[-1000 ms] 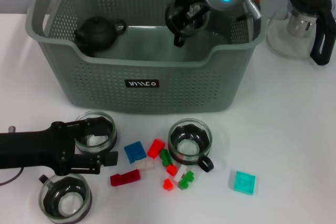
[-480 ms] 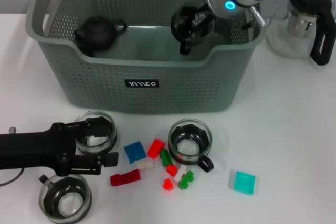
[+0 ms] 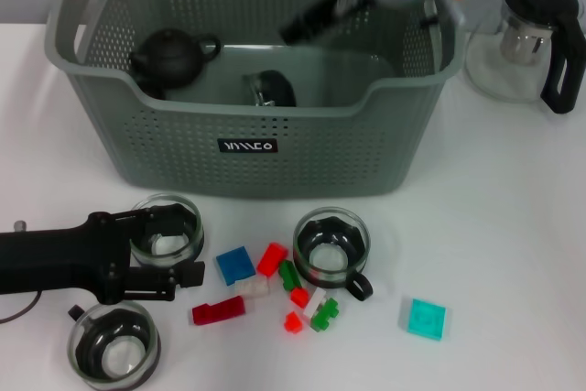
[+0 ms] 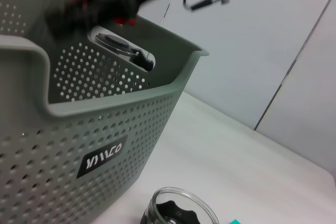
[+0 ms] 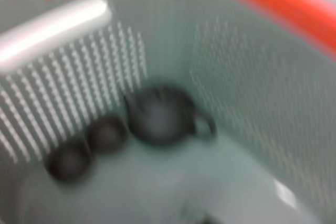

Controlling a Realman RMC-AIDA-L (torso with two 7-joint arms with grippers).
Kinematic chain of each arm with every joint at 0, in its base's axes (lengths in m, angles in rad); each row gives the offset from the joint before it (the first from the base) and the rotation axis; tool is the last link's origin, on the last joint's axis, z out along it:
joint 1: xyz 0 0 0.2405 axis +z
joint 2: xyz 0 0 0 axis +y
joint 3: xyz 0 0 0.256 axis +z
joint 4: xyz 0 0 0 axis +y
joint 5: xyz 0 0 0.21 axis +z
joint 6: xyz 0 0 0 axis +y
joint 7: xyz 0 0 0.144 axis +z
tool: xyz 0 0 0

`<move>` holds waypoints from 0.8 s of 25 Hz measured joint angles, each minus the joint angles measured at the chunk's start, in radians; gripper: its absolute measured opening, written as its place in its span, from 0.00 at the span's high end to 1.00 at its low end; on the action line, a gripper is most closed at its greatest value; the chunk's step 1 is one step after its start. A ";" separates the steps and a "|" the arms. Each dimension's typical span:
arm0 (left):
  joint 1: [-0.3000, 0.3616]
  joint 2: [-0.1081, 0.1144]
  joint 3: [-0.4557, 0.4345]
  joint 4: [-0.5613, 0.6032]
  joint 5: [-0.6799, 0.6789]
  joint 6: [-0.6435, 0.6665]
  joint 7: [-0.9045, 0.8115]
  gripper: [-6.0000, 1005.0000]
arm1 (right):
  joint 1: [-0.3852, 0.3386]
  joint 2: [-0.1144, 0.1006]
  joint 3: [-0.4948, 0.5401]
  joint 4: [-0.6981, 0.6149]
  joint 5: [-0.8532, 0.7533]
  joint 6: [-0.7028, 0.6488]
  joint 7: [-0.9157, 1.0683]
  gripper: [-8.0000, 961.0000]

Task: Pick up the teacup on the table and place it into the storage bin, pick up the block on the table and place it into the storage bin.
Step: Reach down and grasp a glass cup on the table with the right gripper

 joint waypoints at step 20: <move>-0.012 0.005 -0.011 0.011 -0.005 -0.001 -0.021 0.12 | -0.715 -0.099 0.215 -0.572 0.893 -1.056 -0.639 0.23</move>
